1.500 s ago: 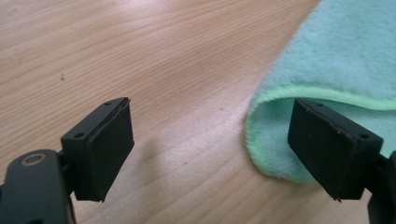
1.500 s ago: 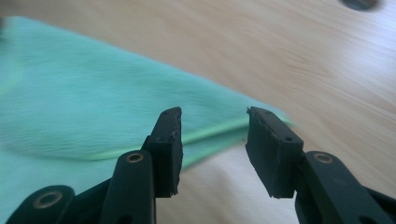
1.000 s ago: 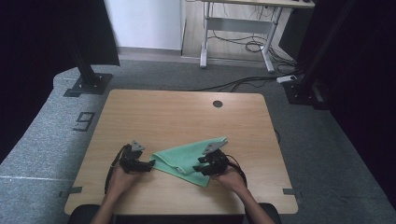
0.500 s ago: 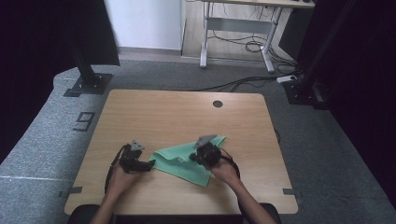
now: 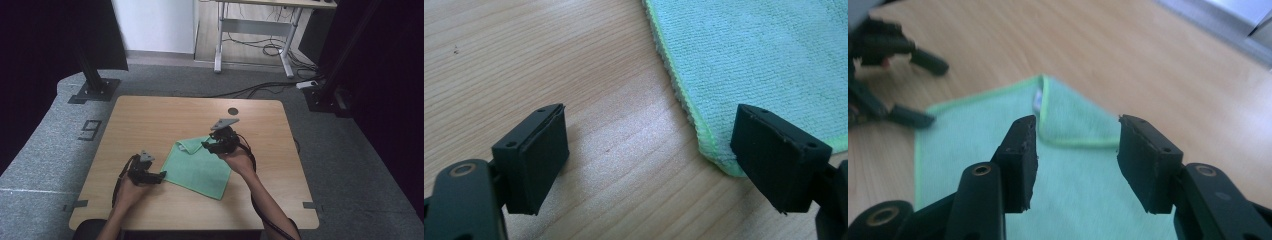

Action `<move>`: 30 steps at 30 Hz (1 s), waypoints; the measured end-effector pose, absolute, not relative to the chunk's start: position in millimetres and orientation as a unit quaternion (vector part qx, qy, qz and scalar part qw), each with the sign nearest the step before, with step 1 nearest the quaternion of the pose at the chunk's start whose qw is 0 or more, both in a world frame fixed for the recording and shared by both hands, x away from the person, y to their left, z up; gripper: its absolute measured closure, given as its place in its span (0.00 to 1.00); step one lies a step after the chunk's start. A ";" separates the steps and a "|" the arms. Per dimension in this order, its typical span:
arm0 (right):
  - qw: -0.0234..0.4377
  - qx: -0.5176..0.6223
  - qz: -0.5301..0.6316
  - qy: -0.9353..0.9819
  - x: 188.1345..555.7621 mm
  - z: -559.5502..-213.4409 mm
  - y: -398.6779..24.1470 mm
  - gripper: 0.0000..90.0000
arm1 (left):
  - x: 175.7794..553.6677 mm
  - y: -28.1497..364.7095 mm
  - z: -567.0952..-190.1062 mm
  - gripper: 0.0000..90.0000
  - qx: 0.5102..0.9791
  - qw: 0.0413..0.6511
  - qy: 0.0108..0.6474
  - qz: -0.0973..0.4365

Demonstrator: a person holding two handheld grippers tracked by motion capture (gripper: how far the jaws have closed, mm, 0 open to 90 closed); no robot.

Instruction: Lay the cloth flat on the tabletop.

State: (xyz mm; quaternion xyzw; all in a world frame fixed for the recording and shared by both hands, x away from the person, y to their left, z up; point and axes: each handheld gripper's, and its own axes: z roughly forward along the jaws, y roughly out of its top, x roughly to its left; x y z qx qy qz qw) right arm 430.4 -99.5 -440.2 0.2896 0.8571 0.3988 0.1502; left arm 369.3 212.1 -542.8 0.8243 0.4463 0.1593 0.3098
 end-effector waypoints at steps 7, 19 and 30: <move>0.111 0.324 0.395 0.852 423.9 -474.6 -121.9 0.51 | 367.8 210.4 -542.9 0.17 0.825 0.311 0.444 0.158; 0.113 0.374 0.355 0.850 396.6 -520.0 -142.9 0.24 | 353.1 197.9 -542.8 0.18 0.835 0.313 0.427 0.152; 0.145 0.411 0.316 0.843 379.8 -543.6 -166.7 0.18 | 346.6 189.0 -529.9 0.23 0.838 0.326 0.415 0.136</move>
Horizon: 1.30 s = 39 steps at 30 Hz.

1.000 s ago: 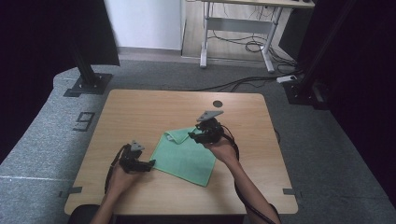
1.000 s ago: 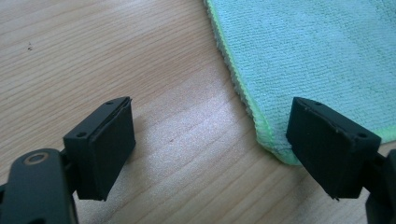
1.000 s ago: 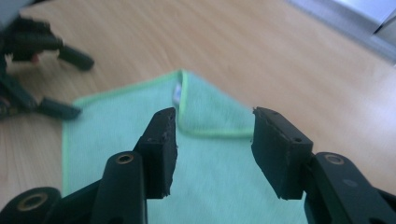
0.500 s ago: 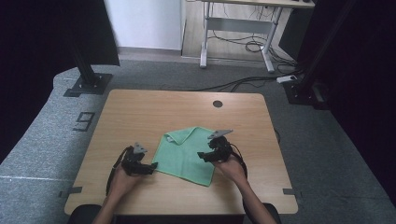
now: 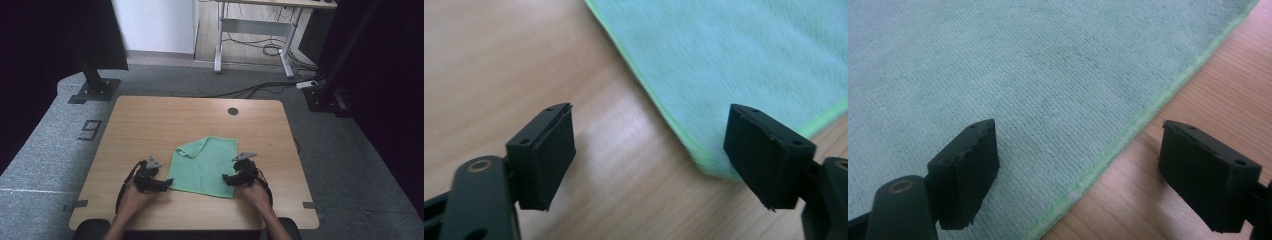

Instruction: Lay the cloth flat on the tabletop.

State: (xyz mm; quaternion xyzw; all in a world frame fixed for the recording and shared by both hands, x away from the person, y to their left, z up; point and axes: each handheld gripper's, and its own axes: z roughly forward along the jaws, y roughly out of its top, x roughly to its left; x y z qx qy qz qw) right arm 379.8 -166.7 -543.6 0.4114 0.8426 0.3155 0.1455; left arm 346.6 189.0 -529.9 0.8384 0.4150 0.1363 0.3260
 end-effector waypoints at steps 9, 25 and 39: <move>0.154 0.427 0.319 0.832 379.5 -545.1 -182.9 0.18 | 364.7 169.1 -502.9 0.34 0.840 0.359 0.379 0.148; 0.167 0.428 0.340 0.820 378.2 -551.5 -187.5 0.10 | 421.6 95.3 -506.0 0.62 0.872 0.338 0.328 0.136; 0.168 0.427 0.343 0.819 377.8 -552.1 -188.0 0.10 | 448.1 100.4 -511.8 0.96 0.872 0.308 0.347 0.157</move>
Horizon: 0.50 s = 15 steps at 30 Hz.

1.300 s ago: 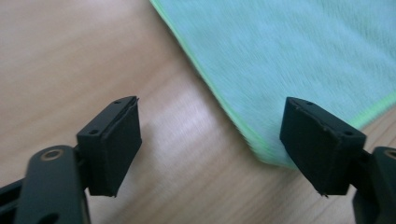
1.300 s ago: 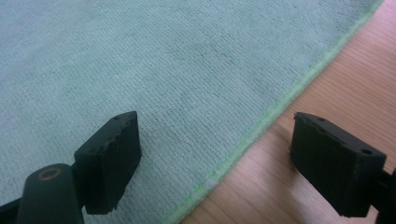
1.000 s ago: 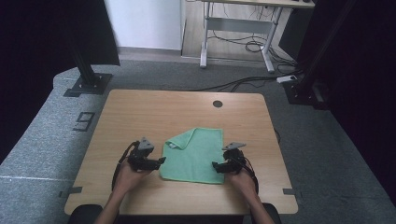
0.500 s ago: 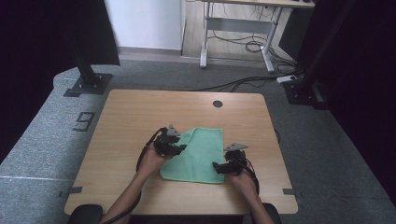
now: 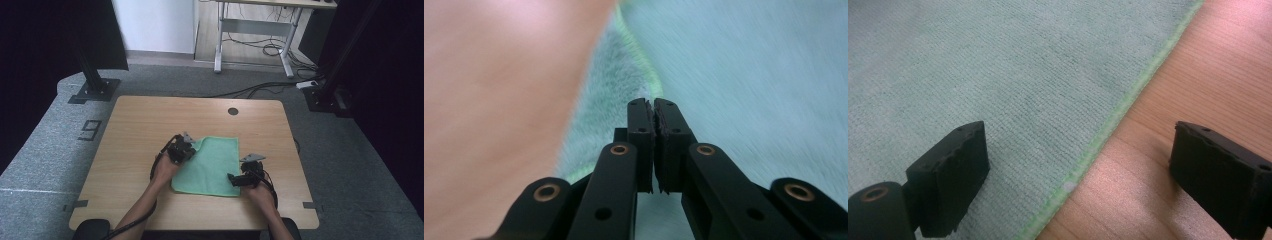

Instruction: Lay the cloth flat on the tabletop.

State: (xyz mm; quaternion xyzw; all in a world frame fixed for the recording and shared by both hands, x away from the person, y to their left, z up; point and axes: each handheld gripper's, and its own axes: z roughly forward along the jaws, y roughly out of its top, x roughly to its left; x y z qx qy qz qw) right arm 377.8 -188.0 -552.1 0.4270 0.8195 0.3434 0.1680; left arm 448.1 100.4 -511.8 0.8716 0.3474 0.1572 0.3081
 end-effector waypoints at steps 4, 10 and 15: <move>0.170 0.425 0.344 0.820 378.1 -552.2 -188.2 0.10 | 473.3 123.1 -485.4 0.91 0.832 0.336 0.400 0.186; 0.169 0.425 0.344 0.820 377.9 -552.3 -188.3 0.10 | 488.9 145.3 -474.2 0.57 0.810 0.332 0.431 0.218; 0.168 0.424 0.345 0.820 378.1 -552.3 -188.5 0.10 | 480.8 152.8 -473.8 0.37 0.809 0.347 0.425 0.211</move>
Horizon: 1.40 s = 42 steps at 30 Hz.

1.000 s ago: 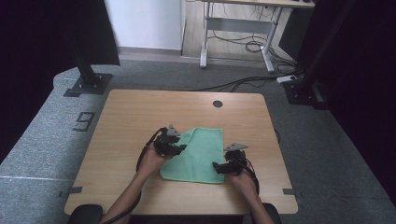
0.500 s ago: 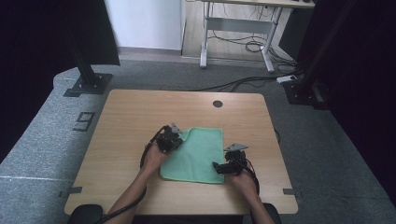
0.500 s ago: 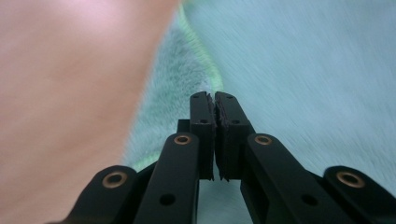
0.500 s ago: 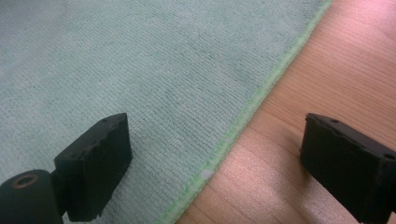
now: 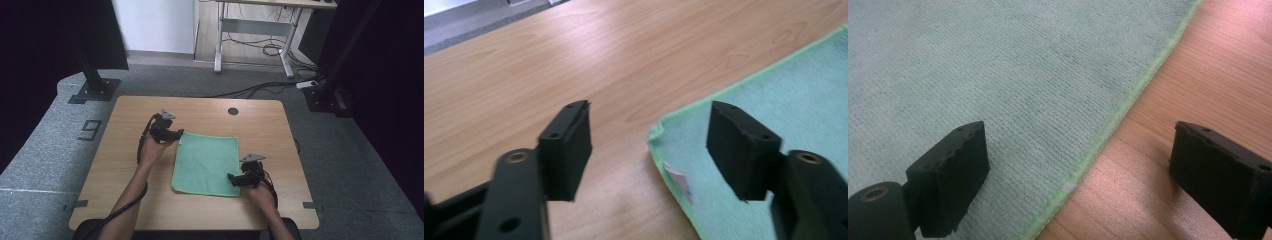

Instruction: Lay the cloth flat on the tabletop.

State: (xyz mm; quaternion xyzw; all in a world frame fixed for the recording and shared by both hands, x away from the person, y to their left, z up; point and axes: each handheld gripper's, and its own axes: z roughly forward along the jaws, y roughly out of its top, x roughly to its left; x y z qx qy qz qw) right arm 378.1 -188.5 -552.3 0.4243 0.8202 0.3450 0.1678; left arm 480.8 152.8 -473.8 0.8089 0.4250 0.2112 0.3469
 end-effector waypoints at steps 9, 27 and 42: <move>0.154 0.436 0.356 0.812 378.2 -546.1 -194.4 0.16 | 457.9 154.9 -490.4 0.21 0.828 0.353 0.402 0.166; 0.165 0.435 0.329 0.822 359.4 -543.5 -206.7 0.17 | 386.6 173.6 -536.7 0.16 0.846 0.332 0.392 0.144; 0.170 0.443 0.332 0.815 374.9 -548.4 -210.2 0.18 | 369.4 176.4 -543.6 0.16 0.846 0.319 0.398 0.158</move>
